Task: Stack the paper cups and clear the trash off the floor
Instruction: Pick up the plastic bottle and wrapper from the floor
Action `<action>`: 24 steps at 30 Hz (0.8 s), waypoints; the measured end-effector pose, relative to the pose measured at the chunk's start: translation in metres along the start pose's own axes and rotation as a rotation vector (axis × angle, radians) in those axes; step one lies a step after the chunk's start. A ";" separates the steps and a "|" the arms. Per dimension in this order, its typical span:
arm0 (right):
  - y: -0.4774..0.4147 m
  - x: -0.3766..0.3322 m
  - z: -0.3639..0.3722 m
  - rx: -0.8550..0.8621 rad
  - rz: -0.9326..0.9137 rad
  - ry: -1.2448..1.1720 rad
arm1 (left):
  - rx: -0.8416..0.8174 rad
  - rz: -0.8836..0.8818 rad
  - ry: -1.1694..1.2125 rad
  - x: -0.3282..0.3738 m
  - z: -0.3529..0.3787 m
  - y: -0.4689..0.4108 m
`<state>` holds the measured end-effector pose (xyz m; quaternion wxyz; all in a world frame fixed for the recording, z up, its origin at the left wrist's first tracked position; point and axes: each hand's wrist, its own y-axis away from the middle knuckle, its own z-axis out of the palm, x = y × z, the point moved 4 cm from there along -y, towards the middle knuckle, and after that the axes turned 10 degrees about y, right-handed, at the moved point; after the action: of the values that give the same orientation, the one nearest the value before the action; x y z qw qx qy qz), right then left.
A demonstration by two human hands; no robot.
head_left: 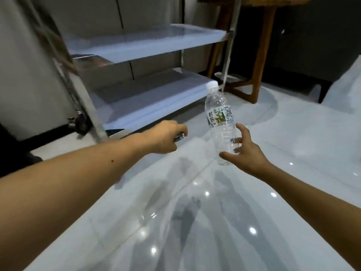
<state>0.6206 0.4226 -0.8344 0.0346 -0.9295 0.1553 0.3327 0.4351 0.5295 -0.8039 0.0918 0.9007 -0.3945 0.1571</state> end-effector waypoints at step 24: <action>0.015 -0.450 0.355 -0.420 -0.463 0.048 | 0.553 -0.514 0.079 -0.440 -0.162 0.364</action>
<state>0.0715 0.5880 -0.8259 -0.0870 -0.9345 -0.1321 0.3188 -0.1498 0.6321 -0.7939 -0.1030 0.9542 -0.0946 0.2643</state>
